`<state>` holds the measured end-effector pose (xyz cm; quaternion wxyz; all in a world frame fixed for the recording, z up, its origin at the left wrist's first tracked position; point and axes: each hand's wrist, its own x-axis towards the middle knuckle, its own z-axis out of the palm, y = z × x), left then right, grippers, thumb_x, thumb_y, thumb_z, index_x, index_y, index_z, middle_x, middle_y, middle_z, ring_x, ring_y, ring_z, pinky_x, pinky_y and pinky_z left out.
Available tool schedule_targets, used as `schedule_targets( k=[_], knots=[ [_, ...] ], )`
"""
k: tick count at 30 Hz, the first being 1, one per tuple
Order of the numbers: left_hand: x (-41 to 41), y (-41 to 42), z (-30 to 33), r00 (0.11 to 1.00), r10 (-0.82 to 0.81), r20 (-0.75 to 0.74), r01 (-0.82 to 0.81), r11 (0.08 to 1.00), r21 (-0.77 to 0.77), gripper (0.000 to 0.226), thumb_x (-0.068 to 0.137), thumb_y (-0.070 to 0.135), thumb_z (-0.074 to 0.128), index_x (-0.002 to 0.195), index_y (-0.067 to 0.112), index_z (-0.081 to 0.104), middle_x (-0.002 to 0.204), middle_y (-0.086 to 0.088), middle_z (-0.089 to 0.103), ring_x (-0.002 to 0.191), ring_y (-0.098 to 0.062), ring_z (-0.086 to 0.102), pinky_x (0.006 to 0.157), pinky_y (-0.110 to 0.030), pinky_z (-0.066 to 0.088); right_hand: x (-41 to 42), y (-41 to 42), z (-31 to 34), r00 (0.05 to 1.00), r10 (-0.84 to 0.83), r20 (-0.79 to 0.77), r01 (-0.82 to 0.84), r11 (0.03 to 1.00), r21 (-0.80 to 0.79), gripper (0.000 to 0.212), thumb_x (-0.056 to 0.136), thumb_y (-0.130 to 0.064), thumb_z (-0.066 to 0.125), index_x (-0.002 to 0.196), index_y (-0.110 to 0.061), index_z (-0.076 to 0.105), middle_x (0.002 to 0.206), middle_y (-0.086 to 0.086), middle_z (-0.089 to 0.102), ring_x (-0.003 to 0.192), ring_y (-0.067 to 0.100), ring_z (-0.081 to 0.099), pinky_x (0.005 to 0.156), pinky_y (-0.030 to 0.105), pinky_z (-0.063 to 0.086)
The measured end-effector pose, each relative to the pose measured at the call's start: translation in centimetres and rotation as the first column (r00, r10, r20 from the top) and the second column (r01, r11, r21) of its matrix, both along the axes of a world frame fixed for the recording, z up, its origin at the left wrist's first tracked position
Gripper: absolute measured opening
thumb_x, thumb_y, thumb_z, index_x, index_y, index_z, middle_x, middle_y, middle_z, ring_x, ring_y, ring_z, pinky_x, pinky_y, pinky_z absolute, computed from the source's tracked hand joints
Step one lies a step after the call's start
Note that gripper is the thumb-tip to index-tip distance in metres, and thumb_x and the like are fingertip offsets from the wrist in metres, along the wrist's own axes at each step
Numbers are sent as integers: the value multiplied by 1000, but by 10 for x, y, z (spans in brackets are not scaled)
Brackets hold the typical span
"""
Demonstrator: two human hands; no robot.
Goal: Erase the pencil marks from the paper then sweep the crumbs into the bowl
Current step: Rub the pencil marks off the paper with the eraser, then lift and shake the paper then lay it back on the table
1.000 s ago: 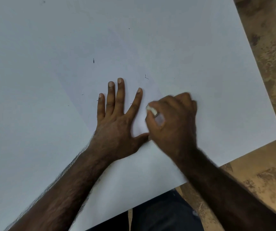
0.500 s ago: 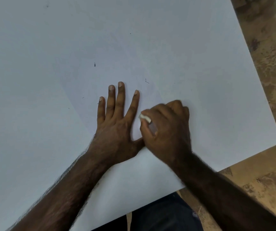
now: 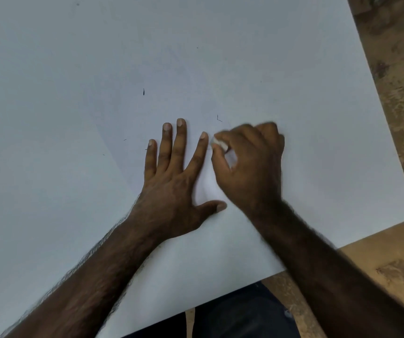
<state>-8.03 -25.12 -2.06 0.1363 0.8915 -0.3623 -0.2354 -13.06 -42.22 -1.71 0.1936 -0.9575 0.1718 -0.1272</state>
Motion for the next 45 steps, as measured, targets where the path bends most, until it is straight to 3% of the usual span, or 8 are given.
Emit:
schedule_targets(
  k=[16, 21, 23, 26, 32, 37, 41, 45],
  knots=[
    [4, -4, 7, 999, 8, -50, -5, 998, 55, 132, 79, 101, 38, 168, 26, -26, 168, -7, -48, 156, -30, -46, 128, -51, -26, 20, -13, 8, 994, 105, -40, -104, 994, 12, 16, 97, -28, 71, 105, -17, 79, 99, -1, 77, 96, 28, 62, 77, 47, 48],
    [6, -3, 11, 999, -10, -52, 14, 998, 67, 133, 82, 98, 45, 166, 27, -30, 166, -7, -51, 155, -29, -48, 127, -50, -27, 24, -36, 19, 999, 19, -37, -8, 960, 280, 8, 97, -27, 77, 101, -21, 80, 97, -8, 77, 91, 17, 63, 86, 40, 52],
    [6, -1, 13, 998, -27, -50, 30, 998, 64, 132, 83, 98, 45, 168, 26, -25, 168, -9, -48, 156, -30, -45, 130, -54, -21, 18, -45, 27, 992, -89, -85, 120, 848, 517, 5, 95, -29, 80, 99, -25, 81, 93, -18, 77, 88, 0, 65, 85, 21, 52],
    [6, 3, 19, 997, -51, -65, 54, 998, 42, 137, 77, 102, 48, 171, 28, -20, 172, -10, -41, 159, -31, -40, 131, -54, -20, 9, -47, 42, 941, -147, -306, 339, 453, 824, 11, 94, -33, 83, 103, -27, 83, 97, -18, 82, 92, -5, 74, 79, 12, 55],
    [6, 8, 39, 992, 86, -94, -95, 990, -103, 102, 101, 76, 42, 174, 20, -2, 179, -9, -22, 166, -24, -25, 135, -47, -12, -2, -47, 72, 861, -73, -504, 506, 20, 862, 21, 99, -29, 74, 112, -16, 83, 97, -3, 80, 79, 9, 59, 61, 25, 39],
    [-3, -11, 75, 796, 457, -398, -589, 737, -333, 63, 105, 55, 52, 159, 21, 54, 161, 9, 53, 148, 2, 45, 125, -26, 36, -9, -37, 91, 860, 45, -508, 509, -138, 850, 22, 100, -30, 72, 111, -17, 84, 98, -2, 75, 73, 6, 58, 60, 26, 35],
    [-10, -36, 97, 589, 392, -707, -756, 576, -311, 20, 103, 41, 73, 122, 37, 78, 121, 17, 80, 115, 4, 72, 97, -10, 52, -16, -24, 103, 852, 119, -510, 522, -266, 811, 17, 89, -34, 76, 97, -23, 86, 85, -4, 71, 70, 7, 60, 56, 24, 39],
    [-19, -43, 109, 326, 338, -883, -908, 373, -192, 14, 104, 27, 74, 103, 28, 88, 97, 3, 84, 93, -10, 80, 91, -24, 63, -20, -23, 107, 833, 143, -535, 551, -306, 776, 16, 93, -36, 77, 86, -22, 82, 85, -1, 69, 66, 8, 57, 55, 25, 39]
  ],
)
